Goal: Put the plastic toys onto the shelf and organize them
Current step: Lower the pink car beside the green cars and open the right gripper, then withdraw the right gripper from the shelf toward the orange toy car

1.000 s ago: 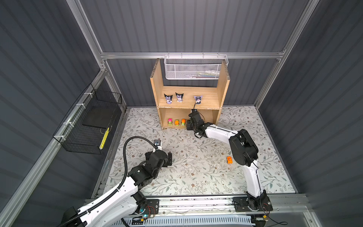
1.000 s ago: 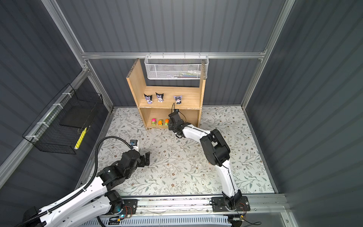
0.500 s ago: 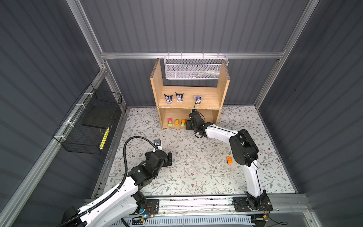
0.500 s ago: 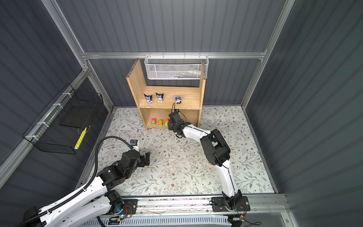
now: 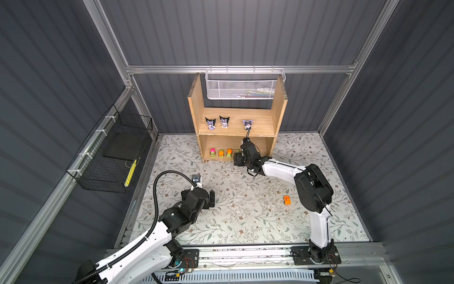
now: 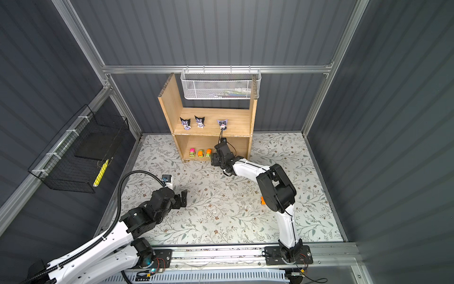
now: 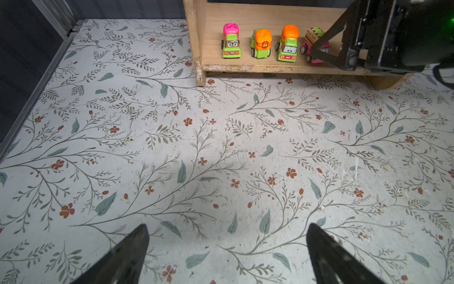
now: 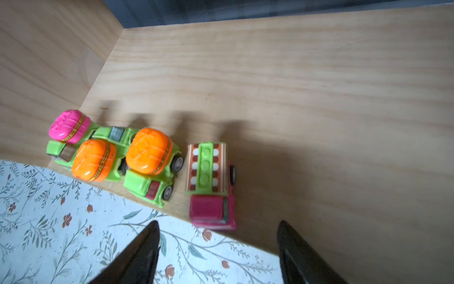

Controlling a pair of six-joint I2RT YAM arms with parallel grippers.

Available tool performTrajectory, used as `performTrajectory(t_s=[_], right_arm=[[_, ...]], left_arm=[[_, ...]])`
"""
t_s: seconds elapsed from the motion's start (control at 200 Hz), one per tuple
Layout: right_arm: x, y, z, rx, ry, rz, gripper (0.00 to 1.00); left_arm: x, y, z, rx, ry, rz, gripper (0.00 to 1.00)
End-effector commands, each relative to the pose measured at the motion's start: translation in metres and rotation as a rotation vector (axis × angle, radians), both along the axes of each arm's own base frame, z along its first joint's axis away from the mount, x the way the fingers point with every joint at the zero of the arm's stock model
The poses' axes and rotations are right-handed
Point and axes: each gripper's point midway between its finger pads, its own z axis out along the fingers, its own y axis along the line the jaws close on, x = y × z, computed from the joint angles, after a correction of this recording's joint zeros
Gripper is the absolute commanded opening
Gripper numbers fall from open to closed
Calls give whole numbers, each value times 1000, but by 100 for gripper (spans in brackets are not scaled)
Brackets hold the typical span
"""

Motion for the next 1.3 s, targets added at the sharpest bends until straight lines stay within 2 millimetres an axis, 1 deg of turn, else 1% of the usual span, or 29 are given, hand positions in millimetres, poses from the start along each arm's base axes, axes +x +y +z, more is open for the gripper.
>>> performTrajectory(t_s=[0.0, 0.13, 0.22, 0.35, 0.42, 0.51, 0.625, 0.685, 0.781, 0.871, 1.006, 1.071, 1.091, 1.111, 1.196, 1.296], right_arm=[[-9, 0, 12, 44, -17, 21, 74], [-25, -3, 12, 61, 4, 38, 76], [-39, -5, 14, 76, 17, 51, 76], [-68, -11, 13, 67, 25, 72, 77], [-85, -16, 16, 62, 21, 81, 77], [-106, -28, 22, 63, 11, 87, 77], [-129, -53, 23, 44, 4, 68, 78], [-139, -67, 24, 31, -8, 49, 78], [-154, -96, 18, -7, -12, -9, 78], [-166, -125, 8, -52, 1, -90, 80], [-183, -161, -9, -71, 37, -188, 83], [-191, -174, -15, -71, 49, -231, 85], [-194, -179, -20, -81, 59, -243, 85], [-196, -182, -15, -65, 44, -254, 86], [-206, -196, -21, -72, 54, -294, 87], [-214, -210, -25, -75, 54, -333, 89]], left_arm=[[-4, -2, 10, -42, 0, -2, 100], [-9, -1, 10, -79, 6, -4, 100], [-12, 0, 10, -112, 6, 2, 100], [-17, -1, 5, -153, 25, 1, 100], [-19, -3, 1, -177, 38, -5, 100], [-22, -9, -3, -211, 53, -28, 100], [-22, -21, -7, -260, 67, -60, 100], [-21, -29, -10, -284, 80, -80, 100], [-18, -44, -15, -316, 106, -105, 100], [-16, -60, -18, -335, 123, -134, 100], [-19, -90, -21, -321, 136, -197, 100], [-23, -107, -24, -303, 138, -232, 100], [-24, -112, -25, -298, 138, -241, 100], [-25, -116, -25, -293, 139, -251, 100], [-32, -137, -29, -276, 145, -294, 100], [-40, -155, -32, -252, 144, -335, 100]])
